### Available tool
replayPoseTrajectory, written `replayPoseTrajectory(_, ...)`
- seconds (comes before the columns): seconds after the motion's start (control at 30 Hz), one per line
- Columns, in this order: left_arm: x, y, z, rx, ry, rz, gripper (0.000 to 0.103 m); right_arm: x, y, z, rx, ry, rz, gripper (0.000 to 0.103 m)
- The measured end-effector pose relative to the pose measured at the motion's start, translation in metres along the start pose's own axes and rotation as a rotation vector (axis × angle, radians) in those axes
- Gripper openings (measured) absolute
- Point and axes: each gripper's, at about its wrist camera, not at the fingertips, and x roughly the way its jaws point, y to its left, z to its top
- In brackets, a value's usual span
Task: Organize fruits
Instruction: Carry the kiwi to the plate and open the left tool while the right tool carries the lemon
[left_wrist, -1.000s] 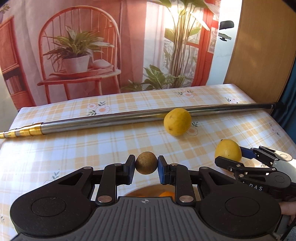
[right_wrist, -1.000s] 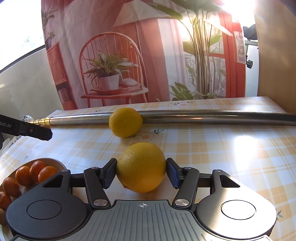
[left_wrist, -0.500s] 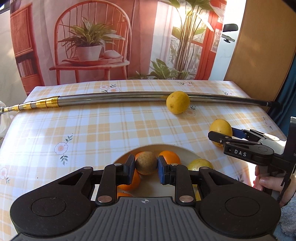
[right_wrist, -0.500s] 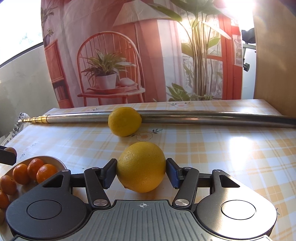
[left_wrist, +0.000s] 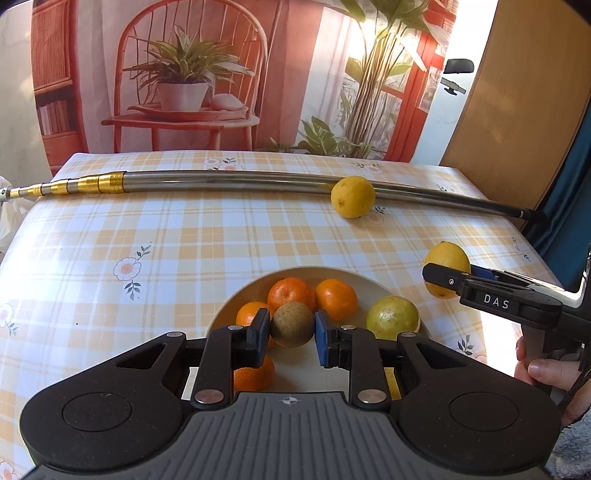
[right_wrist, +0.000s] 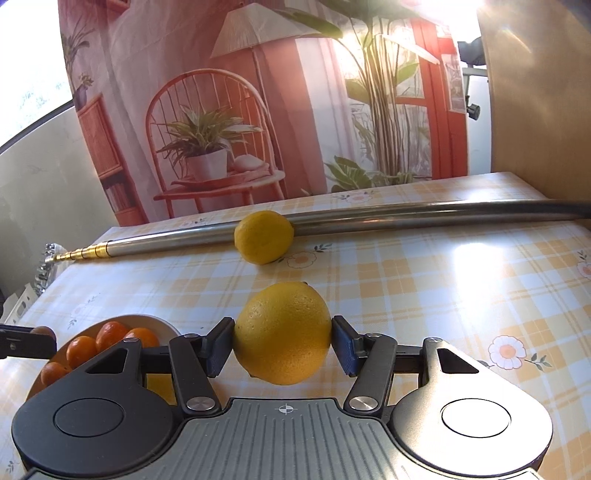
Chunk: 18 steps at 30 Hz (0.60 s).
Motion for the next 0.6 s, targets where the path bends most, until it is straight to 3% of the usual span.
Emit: replayPoseTrajectory(0.6,0.007,-0.005,-0.018,0.032,0.078,-0.118,0.027,-0.034,0.020,-0.003,0.008,-0.022,0.091,0.053)
